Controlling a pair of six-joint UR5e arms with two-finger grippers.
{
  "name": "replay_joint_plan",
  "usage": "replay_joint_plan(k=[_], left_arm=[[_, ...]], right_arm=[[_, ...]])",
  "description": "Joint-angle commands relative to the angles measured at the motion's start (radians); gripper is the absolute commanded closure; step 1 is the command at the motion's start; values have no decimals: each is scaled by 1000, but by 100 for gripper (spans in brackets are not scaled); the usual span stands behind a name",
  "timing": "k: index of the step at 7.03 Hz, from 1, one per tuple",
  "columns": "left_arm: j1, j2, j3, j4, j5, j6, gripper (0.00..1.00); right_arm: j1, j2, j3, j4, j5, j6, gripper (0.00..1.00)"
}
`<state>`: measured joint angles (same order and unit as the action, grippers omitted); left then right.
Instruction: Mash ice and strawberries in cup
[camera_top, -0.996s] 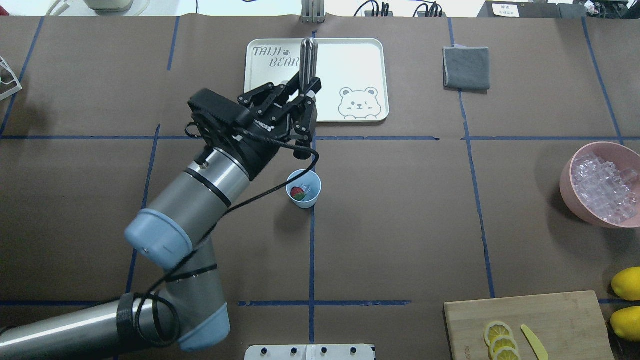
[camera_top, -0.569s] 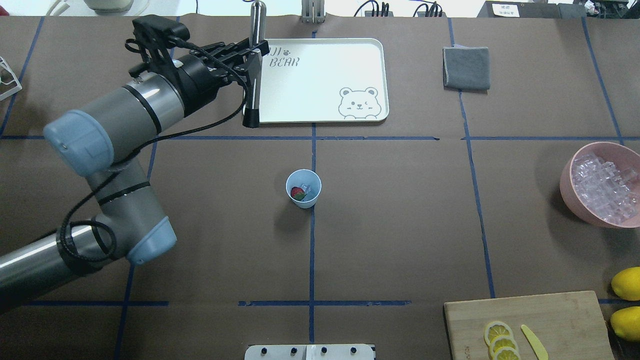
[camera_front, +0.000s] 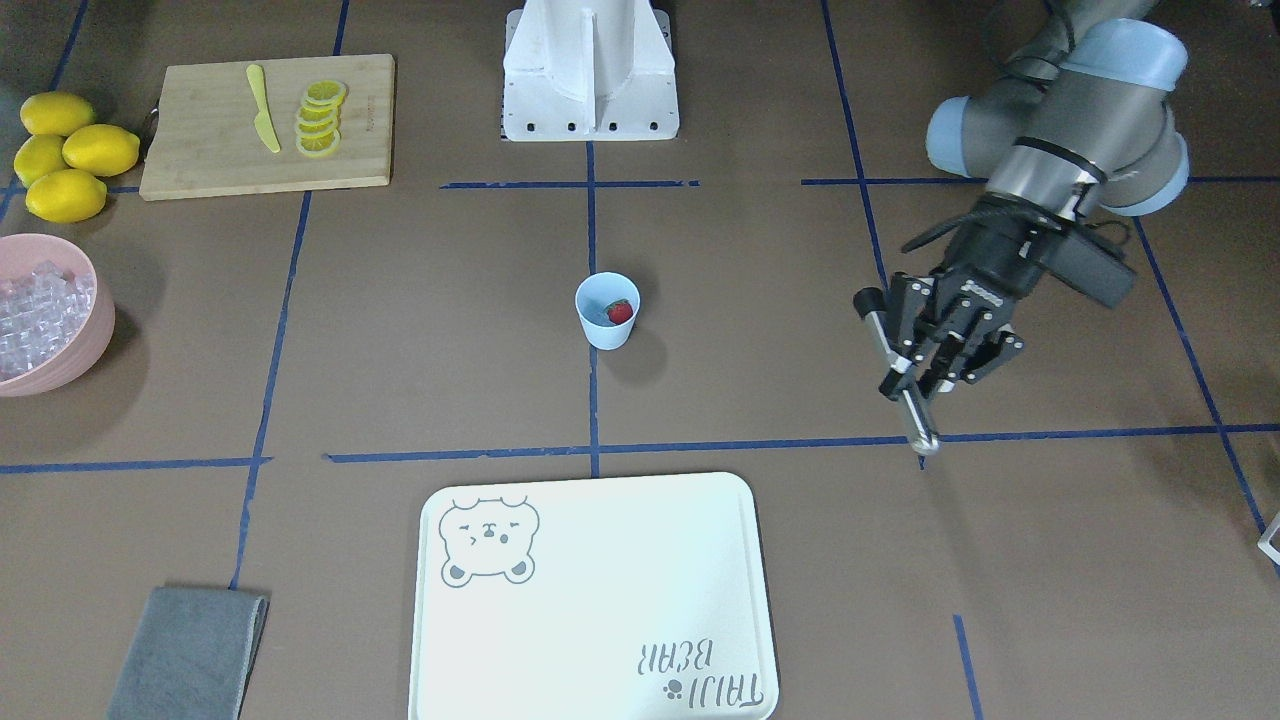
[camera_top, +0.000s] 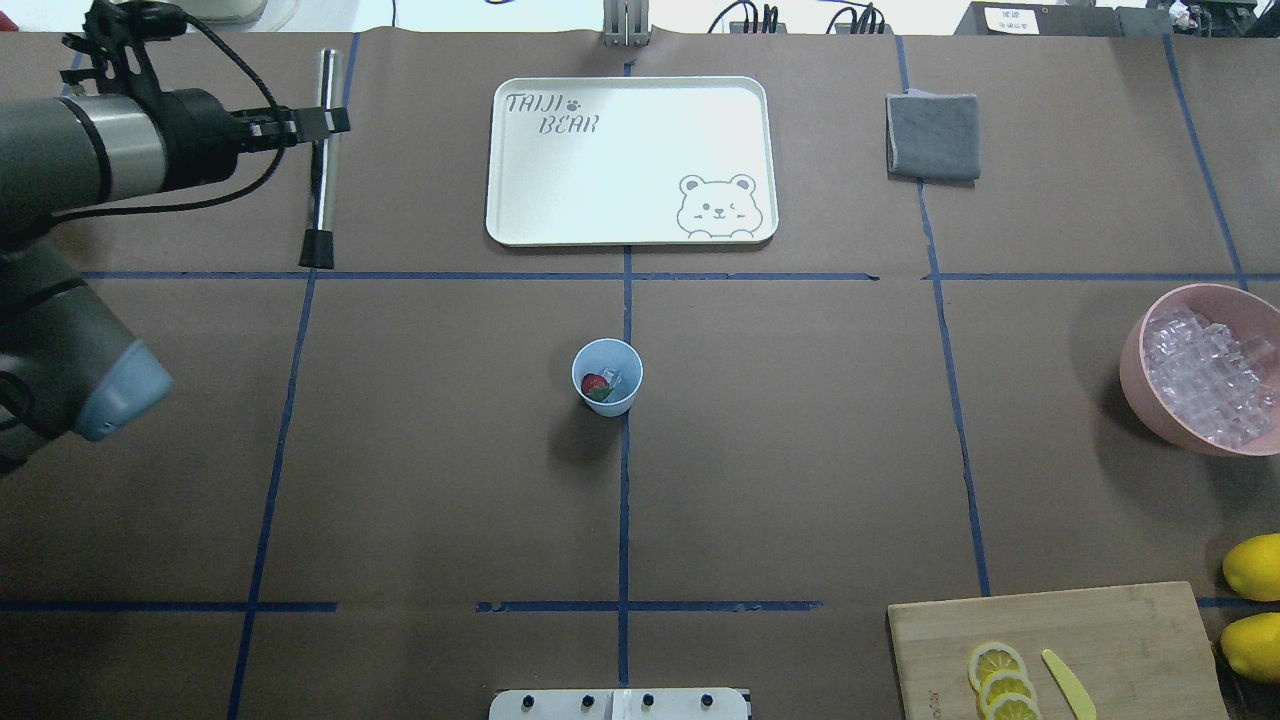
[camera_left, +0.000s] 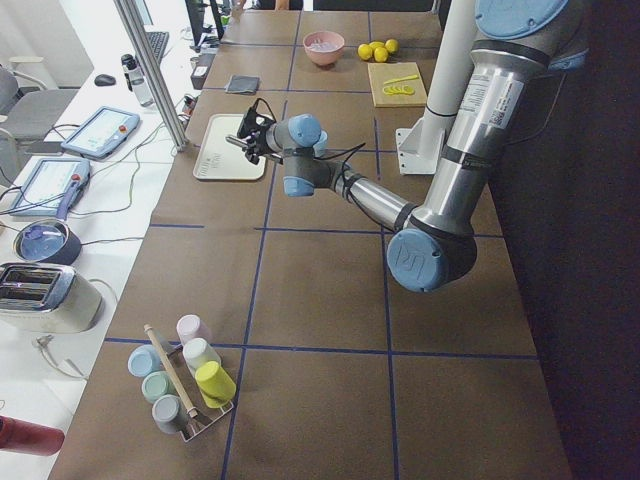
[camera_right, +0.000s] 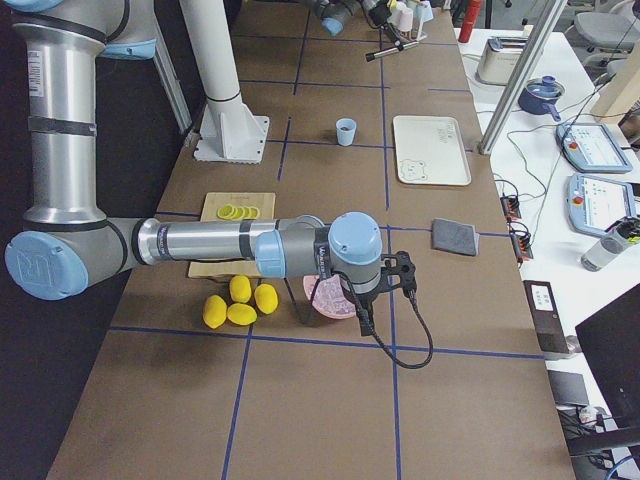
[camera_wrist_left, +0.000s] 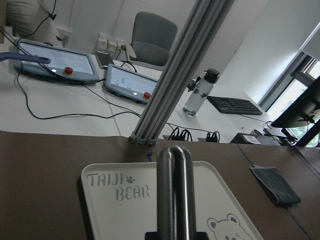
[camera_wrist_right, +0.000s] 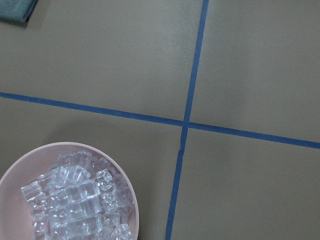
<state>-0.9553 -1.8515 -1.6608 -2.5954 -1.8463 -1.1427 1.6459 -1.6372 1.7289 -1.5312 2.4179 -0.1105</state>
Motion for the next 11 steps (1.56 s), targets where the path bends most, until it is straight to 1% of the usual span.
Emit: replay_joint_plan(k=[1,2,3,4,5,6,8,10,11], left_arm=[[-223,112,-8,186,-297,1,100],[-273,176,-4,214,-357,52,100],[-279,268,1,233,-375,184,100],[-280,293,-7,329,-372,248,100],[-275,319,3,368,-355,320,100],[-269,343,21,368,-323,399,100],[-252,348,64,370,-224,501,100],[-171,348,93,365,-151,512,100],[-137,350,101,364,-130,508,100]], right_arm=[[0,2,-11,-1,24,2,1],[0,3,-31,3,27,2,0],[0,5,-35,3,33,2,0],[0,8,-35,5,33,2,0],[0,10,-37,6,29,0,0],[0,11,-38,9,27,0,0],[-1,14,-46,12,24,-2,1],[-2,16,-46,13,23,-2,0],[-2,16,-46,13,23,-2,0]])
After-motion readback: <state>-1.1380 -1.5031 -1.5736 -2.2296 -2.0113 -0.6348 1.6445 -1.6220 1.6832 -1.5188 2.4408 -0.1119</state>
